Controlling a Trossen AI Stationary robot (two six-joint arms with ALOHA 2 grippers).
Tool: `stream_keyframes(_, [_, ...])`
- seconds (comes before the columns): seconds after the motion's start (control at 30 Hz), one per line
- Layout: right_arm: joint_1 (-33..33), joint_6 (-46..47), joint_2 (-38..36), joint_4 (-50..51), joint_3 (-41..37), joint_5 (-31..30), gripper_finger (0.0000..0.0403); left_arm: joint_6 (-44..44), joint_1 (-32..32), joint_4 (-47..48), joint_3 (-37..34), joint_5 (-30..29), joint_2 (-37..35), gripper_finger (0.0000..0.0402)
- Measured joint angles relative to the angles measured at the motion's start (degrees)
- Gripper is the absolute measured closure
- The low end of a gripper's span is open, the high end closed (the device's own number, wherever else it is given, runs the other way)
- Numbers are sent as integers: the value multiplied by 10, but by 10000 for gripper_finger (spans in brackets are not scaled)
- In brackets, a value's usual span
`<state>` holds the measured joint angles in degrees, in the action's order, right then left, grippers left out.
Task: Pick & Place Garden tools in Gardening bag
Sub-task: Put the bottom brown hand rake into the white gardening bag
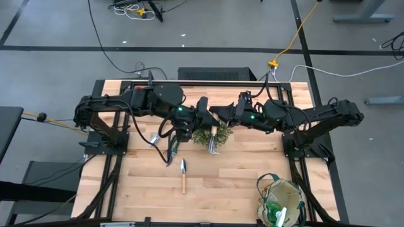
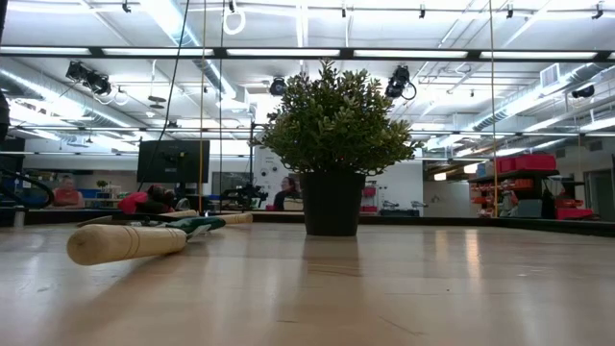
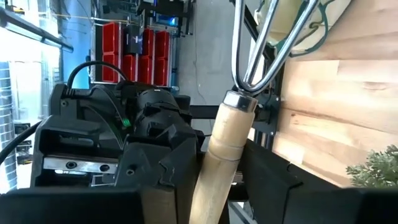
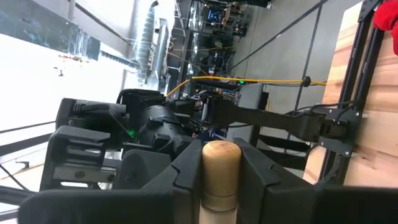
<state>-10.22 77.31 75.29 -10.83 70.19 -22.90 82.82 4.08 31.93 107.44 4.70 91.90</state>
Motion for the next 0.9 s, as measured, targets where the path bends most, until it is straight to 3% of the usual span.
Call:
stream_keyframes(0.4, [0, 0, 0, -4, 0, 5, 336, -66, 10, 1, -1, -9, -13, 238])
stream_keyframes(0.9, [0, -50, -10, -10, 0, -2, 334, -185, 23, 29, 0, -51, -49, 236])
